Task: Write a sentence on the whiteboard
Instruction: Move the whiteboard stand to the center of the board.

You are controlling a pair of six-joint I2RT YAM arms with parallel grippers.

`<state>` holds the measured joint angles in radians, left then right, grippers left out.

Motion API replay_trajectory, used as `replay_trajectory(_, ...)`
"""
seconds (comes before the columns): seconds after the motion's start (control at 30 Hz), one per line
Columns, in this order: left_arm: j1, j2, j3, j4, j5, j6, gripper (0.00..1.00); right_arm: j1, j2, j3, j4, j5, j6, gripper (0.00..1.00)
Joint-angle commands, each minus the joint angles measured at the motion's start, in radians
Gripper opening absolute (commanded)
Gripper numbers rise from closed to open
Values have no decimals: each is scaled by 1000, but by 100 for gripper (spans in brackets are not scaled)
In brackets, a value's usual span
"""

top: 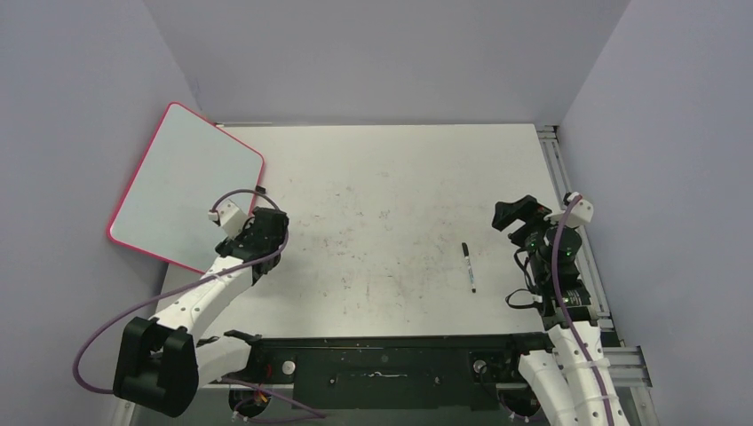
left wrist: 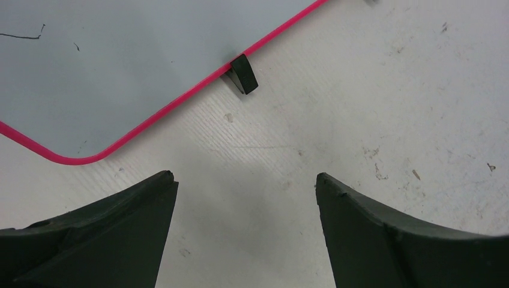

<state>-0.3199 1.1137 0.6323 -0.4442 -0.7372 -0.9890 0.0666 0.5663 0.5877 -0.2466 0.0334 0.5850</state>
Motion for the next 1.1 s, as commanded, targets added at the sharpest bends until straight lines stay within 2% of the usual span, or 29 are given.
replay_trajectory(0.0, 15, 67, 9, 82, -67, -117, 82, -1, 32, 11, 92, -56, 17, 90)
replay_trajectory(0.17, 54, 154, 29, 86, -74, -168, 75, -1, 87, 11, 137, -91, 28, 90)
replay_trajectory(0.37, 106, 213, 42, 82, -61, -200, 72, -1, 146, 31, 169, -111, 31, 90)
replay_trajectory(0.67, 119, 305, 96, 86, -106, -226, 68, -1, 221, 39, 229, -141, 34, 90)
replay_trajectory(0.97, 153, 419, 148, 94, -95, -249, 63, 0, 218, 63, 238, -132, 1, 90)
replay_trajectory(1.07, 153, 447, 181, 80, -95, -247, 56, -2, 222, 66, 239, -133, -2, 90)
